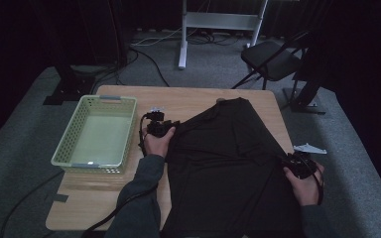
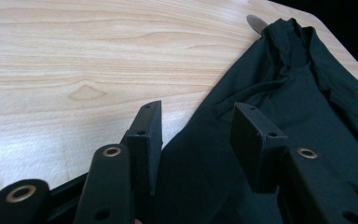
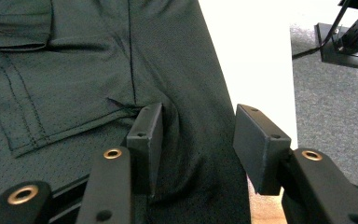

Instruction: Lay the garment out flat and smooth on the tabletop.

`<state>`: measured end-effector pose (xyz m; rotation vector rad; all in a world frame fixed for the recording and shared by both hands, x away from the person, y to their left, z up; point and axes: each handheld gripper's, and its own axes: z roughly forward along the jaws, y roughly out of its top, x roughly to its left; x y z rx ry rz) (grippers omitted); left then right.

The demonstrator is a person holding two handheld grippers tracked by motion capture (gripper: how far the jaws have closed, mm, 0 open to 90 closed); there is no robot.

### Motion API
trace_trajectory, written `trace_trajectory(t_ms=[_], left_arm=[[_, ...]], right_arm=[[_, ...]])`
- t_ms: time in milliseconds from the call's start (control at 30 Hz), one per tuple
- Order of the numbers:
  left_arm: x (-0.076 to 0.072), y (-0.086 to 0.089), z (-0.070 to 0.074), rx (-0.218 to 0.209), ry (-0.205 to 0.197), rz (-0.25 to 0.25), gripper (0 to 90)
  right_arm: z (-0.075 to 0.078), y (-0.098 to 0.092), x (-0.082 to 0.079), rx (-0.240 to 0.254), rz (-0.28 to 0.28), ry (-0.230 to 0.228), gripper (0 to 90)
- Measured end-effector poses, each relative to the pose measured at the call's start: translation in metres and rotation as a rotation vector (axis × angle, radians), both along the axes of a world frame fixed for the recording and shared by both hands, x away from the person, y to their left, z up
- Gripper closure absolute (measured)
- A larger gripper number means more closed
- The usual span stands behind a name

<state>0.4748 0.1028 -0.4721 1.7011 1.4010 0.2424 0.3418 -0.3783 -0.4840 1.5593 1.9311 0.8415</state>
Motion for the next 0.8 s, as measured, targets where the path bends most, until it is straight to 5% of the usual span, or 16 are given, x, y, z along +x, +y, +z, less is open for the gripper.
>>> trace_trajectory(t_ms=[233,433,600,800], left_arm=[[0.015,-0.002,-0.005,0.003,0.042,0.008,54.1],[0.019,-0.012,-0.004,0.027,0.051,-0.039,54.7],[0.020,-0.018,-0.006,0.100,0.061,-0.048,71.7],[0.020,-0.013,0.000,0.100,0.039,-0.028,89.5]], right_arm=[[0.000,0.000,0.000,0.000,0.001,0.000,52.4],[-0.001,0.000,0.000,0.002,0.002,-0.006,52.4],[-0.001,0.000,0.000,0.003,0.002,-0.006,52.4],[-0.001,0.000,0.000,0.001,0.002,-0.007,52.4]])
